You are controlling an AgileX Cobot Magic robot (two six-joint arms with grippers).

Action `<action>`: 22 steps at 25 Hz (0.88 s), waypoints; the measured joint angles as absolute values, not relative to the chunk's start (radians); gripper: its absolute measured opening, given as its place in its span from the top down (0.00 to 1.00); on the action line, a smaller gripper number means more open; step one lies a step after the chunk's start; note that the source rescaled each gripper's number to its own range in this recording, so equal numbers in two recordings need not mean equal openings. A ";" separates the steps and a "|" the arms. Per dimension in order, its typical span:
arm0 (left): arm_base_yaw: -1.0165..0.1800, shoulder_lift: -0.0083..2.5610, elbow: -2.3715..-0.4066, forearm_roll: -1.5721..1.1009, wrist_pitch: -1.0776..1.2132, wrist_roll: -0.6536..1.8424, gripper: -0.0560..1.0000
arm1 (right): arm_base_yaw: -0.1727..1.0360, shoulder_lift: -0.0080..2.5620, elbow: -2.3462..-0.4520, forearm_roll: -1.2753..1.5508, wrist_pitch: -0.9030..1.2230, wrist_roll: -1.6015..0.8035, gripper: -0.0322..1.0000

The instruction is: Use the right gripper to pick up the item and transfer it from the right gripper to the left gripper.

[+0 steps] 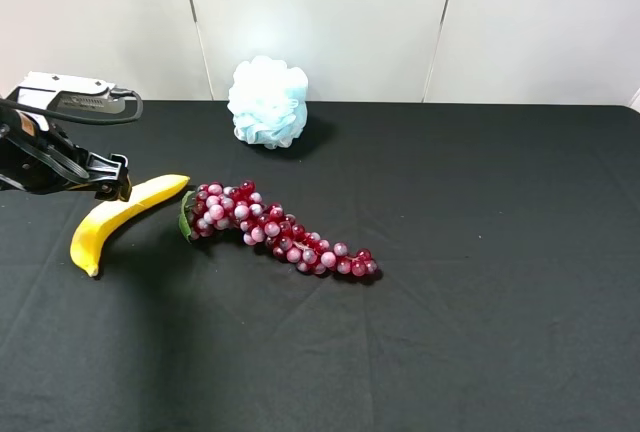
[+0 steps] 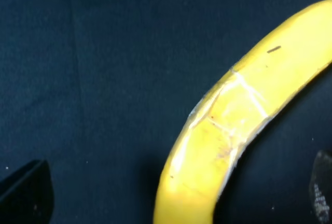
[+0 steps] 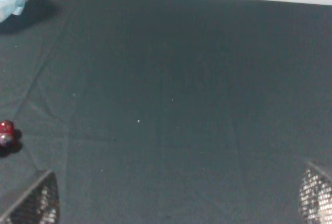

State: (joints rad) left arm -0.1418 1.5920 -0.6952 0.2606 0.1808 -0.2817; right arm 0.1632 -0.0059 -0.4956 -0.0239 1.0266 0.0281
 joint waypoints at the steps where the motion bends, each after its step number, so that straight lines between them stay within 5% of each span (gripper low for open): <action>1: -0.142 1.592 -0.695 0.261 0.181 -0.282 0.00 | 0.163 -0.006 -0.496 -0.024 1.027 0.029 0.00; 11: -0.142 1.593 -0.722 0.261 0.229 -0.280 0.00 | 0.163 -0.006 -0.496 -0.024 1.027 0.029 0.00; 22: -0.142 1.386 -0.952 0.261 0.682 -0.262 0.00 | 0.163 -0.006 -0.496 -0.024 1.027 0.029 0.00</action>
